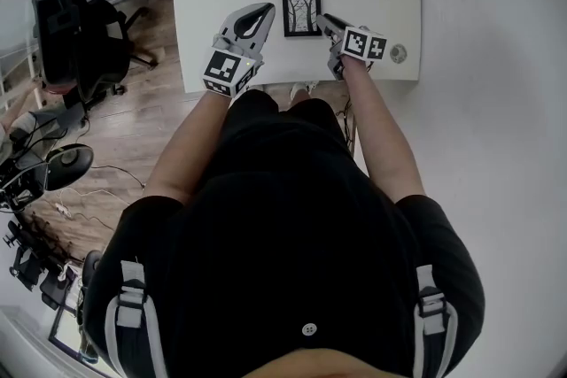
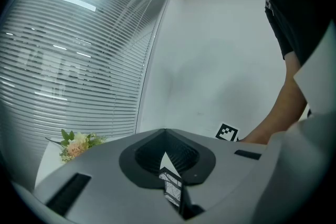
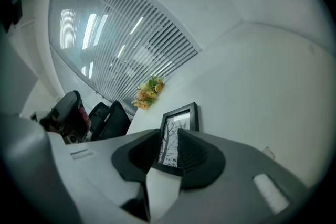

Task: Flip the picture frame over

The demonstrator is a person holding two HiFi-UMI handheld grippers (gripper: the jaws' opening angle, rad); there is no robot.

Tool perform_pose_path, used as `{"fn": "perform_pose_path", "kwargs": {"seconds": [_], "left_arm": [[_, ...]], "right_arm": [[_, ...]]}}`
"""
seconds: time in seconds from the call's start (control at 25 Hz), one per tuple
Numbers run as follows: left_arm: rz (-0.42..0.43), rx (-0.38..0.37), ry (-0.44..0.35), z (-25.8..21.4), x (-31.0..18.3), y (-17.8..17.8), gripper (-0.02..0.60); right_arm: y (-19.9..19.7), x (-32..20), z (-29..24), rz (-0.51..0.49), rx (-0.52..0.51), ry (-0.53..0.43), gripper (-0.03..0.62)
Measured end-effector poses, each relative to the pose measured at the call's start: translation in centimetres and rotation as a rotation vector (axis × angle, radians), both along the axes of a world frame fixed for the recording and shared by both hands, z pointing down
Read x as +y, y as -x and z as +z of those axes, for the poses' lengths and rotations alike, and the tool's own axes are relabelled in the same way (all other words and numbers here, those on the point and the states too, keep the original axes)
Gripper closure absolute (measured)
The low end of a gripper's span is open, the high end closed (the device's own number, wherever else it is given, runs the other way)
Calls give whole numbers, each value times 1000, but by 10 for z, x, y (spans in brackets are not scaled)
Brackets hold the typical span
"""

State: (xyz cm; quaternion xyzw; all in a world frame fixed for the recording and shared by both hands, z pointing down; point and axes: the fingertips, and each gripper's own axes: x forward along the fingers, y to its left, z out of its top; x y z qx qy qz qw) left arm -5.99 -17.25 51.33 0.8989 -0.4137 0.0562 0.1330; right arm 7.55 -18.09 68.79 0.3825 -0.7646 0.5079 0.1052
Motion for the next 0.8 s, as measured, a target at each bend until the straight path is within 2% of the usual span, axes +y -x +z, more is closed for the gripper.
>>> {"fn": "perform_pose_path", "kwargs": {"seconds": [0.2, 0.48, 0.64, 0.8], "left_arm": [[12, -20, 6, -3, 1, 0, 580], [39, -29, -5, -19, 4, -7, 580], [67, -34, -14, -29, 8, -13, 580], [89, -37, -32, -42, 12, -23, 580]], "right_arm": [[9, -1, -26, -109, 108, -123, 493], [21, -4, -100, -230, 262, -405, 493], [29, -2, -147, -255, 294, -550, 493], [33, 4, -186, -260, 281, -655, 493]]}}
